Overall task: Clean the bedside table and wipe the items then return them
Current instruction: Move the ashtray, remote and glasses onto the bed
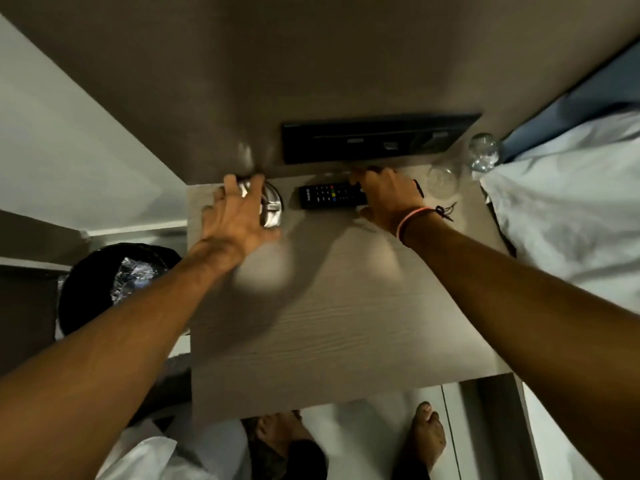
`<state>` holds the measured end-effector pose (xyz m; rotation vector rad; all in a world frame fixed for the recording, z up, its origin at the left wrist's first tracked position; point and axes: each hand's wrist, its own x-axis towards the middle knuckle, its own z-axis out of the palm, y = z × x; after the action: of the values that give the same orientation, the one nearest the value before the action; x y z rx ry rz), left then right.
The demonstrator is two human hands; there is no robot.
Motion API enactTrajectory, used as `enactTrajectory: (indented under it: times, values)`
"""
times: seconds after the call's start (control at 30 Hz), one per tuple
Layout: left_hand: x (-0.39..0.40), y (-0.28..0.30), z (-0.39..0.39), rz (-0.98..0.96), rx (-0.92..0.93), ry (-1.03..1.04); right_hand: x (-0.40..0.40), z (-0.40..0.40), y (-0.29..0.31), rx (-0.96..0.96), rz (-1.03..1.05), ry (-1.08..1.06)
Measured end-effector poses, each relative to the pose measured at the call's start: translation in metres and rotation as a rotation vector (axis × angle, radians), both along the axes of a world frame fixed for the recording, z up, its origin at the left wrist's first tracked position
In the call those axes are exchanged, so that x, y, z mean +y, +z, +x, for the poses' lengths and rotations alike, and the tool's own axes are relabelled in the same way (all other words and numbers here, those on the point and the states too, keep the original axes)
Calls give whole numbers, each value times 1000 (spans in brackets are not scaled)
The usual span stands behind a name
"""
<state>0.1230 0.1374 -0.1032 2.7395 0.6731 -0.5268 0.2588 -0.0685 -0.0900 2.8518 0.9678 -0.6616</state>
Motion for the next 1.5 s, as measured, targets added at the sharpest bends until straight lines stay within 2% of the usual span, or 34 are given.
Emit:
enactTrajectory:
  times: [0.07, 0.17, 0.33, 0.43, 0.53, 0.73, 0.83, 0.97, 1.1, 1.27, 1.5]
  values:
    - [-3, 3, 1, -29, 2, 17, -5, -9, -3, -22, 31, -4]
    - [-3, 8, -11, -86, 21, 30, -15, -31, -3, 66, 85, -52]
    - [-23, 39, -27, -79, -23, 107, -51, -74, 18, 291, 202, -328]
    - [-55, 74, -18, -75, -69, 58, -85, -98, 56, 326, 322, -467]
    - [-116, 118, 15, -107, -191, -49, -140, -103, 109, 236, 439, -626]
    - [-322, 205, 95, -211, -526, -416, -331, -114, 213, -264, 744, -1124]
    - [-435, 221, 115, -360, -568, -618, -429, -138, 233, -425, 691, -1441]
    - [-590, 219, 102, -438, -492, -985, -542, -190, 227, -477, 607, -1874]
    - [-689, 197, 81, -454, -418, -1197, -609, -230, 204, -523, 527, -2094]
    - [-750, 159, 66, -431, -336, -1325, -652, -259, 159, -485, 372, -2207]
    - [-751, 140, 41, -395, -407, -1433, -636, -264, 135, -608, 98, -2137]
